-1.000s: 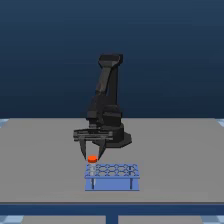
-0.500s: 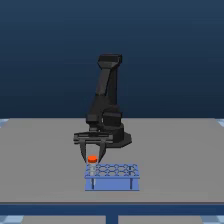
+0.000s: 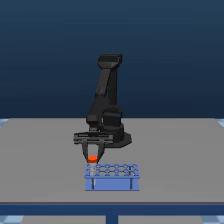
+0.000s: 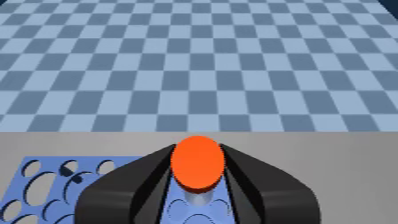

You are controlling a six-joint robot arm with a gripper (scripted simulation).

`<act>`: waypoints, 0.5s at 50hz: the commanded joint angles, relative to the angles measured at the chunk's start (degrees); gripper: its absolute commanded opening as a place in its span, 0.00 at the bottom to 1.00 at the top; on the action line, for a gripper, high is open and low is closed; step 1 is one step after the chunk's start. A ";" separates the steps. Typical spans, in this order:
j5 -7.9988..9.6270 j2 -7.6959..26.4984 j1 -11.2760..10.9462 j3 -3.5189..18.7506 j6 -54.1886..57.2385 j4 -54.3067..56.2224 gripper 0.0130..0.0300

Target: Pick up the centrifuge tube on the rack

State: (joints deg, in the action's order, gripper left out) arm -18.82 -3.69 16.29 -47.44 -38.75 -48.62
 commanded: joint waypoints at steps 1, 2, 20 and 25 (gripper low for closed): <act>-0.03 0.00 -0.02 0.00 0.00 0.00 0.00; -0.03 0.00 -0.02 0.00 0.00 0.00 0.00; 0.38 -0.40 0.00 0.19 -1.39 -1.32 0.00; 0.73 -0.77 0.00 0.37 -2.74 -2.60 0.00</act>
State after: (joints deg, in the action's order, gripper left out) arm -18.33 -4.29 16.29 -47.19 -40.72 -50.66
